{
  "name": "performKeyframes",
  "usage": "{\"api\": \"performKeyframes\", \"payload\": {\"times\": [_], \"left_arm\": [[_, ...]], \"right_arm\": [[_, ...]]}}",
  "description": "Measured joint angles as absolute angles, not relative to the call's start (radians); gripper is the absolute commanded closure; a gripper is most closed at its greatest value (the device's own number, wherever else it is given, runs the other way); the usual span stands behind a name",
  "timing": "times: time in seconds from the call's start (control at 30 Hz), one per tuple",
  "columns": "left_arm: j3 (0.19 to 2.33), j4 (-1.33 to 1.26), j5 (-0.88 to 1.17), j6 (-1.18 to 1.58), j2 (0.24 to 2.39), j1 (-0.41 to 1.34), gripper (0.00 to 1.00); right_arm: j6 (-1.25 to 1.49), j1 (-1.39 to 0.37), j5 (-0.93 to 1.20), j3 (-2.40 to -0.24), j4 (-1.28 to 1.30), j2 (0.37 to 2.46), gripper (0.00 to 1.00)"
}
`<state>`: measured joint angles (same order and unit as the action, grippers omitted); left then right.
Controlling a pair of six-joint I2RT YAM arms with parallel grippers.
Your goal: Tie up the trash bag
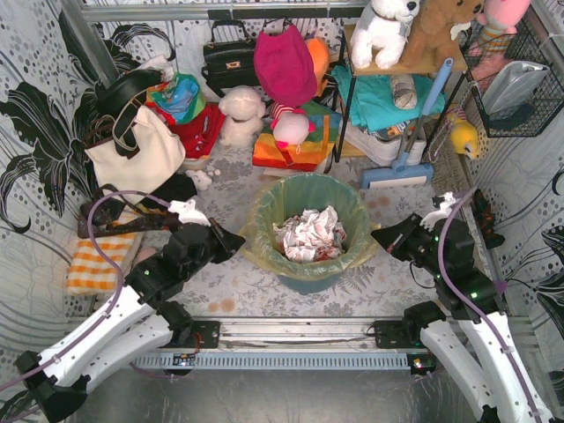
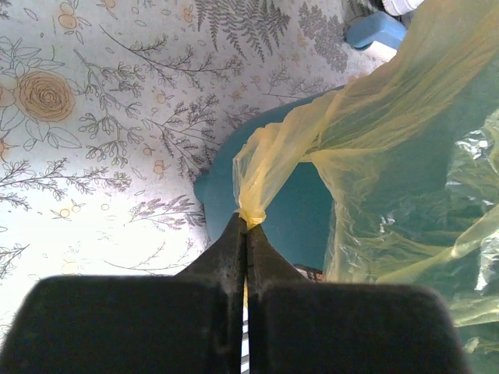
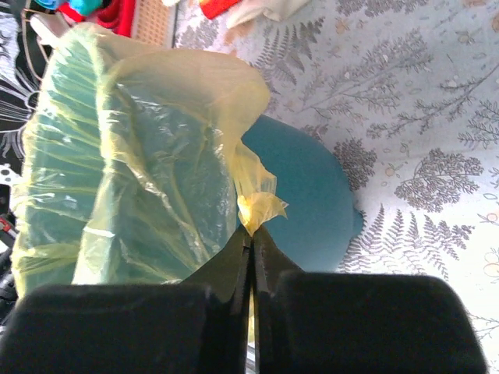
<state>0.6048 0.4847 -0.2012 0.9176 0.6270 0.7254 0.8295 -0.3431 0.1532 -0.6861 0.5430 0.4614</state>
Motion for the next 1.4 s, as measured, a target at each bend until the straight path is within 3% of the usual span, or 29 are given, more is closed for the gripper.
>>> {"api": "performKeyframes", "payload": {"times": [0.67, 1.0, 1.4], "left_arm": [[0.709, 0.529, -0.167, 0.859, 0.585, 0.725, 1.0], [0.754, 0.527, -0.01, 0.771, 0.607, 0.725, 1.0], [0.898, 0.466, -0.008, 0.661, 0.613, 0.725, 1.0]], "right_arm": [[0.87, -0.343, 0.233, -0.741, 0.531, 0.403, 1.0], [0.821, -0.343, 0.339, -0.848, 0.562, 0.454, 1.0], [0.818, -0.343, 0.366, -0.883, 0.494, 0.531, 1.0]]}}
